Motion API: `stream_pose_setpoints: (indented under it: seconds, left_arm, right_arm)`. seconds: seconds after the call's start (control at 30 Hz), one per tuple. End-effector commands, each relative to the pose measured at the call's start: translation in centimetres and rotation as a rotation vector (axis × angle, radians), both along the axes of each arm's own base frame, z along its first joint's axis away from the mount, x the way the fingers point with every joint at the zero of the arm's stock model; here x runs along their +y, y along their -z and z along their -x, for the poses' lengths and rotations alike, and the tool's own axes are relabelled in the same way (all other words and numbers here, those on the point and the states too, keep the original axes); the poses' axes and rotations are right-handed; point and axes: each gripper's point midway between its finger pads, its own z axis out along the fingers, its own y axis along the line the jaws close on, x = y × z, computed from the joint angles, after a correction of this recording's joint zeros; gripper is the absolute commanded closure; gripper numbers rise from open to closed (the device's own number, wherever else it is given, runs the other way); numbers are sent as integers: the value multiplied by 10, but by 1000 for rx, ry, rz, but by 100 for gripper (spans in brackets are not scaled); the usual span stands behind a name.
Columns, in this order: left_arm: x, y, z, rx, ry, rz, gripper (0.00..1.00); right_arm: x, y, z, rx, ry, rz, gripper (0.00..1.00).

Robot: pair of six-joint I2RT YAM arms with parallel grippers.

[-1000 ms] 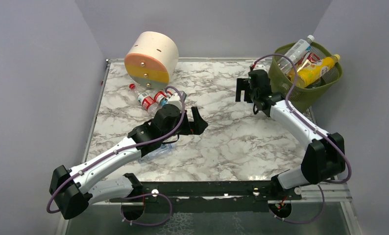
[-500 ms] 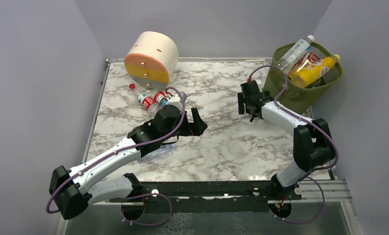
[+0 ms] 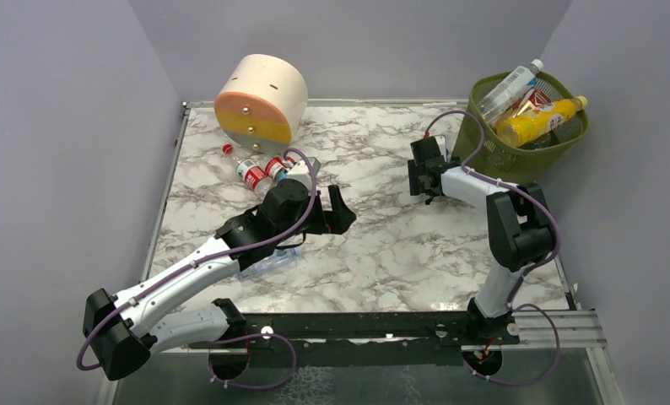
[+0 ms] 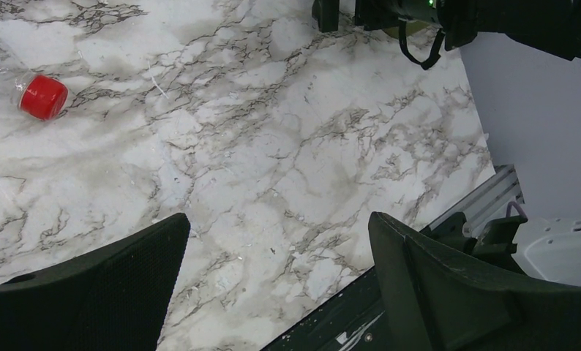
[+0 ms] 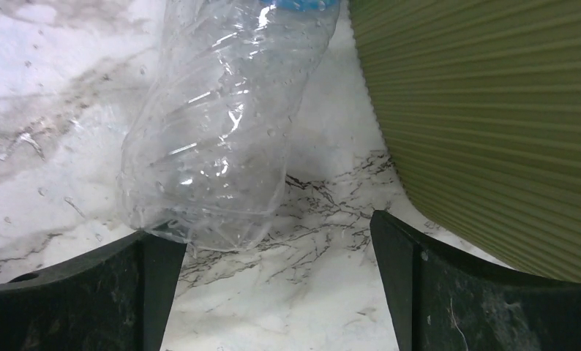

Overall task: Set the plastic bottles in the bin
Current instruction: Adjust the plastic bottle at the center of the board, then pick up the plastic bottle at the center of the board.

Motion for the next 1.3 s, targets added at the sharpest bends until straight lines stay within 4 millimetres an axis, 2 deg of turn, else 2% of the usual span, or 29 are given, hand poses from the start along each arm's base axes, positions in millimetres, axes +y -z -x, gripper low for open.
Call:
stream_pose_setpoints:
  seconds: [0.0,0.57,0.73,0.87,0.97,1.27]
  left_arm:
    - [-2,-21,1,-30,20,15,1]
    - [-2,-16,6,-1,36,0,1]
    - [0,-21,4,-8,22,-1,1]
    - [5,-26,3,-27,-3,8,1]
    - [6,-26,3,-29,-8,6,1]
    - [6,-20,3,-28,5,-14,1]
  right_arm:
    - [3,-18,-23,-68,5,-14,4]
    - [20,-63,-23,-164,-14,-153,1]
    - [25,-84,-29,-221,-15,-191,1]
    - [30,-98,-42,-269,-15,-212,0]
    - [33,-99,-54,-273,-11,-213,0]
    - [32,-85,-86,-238,40,-149,0]
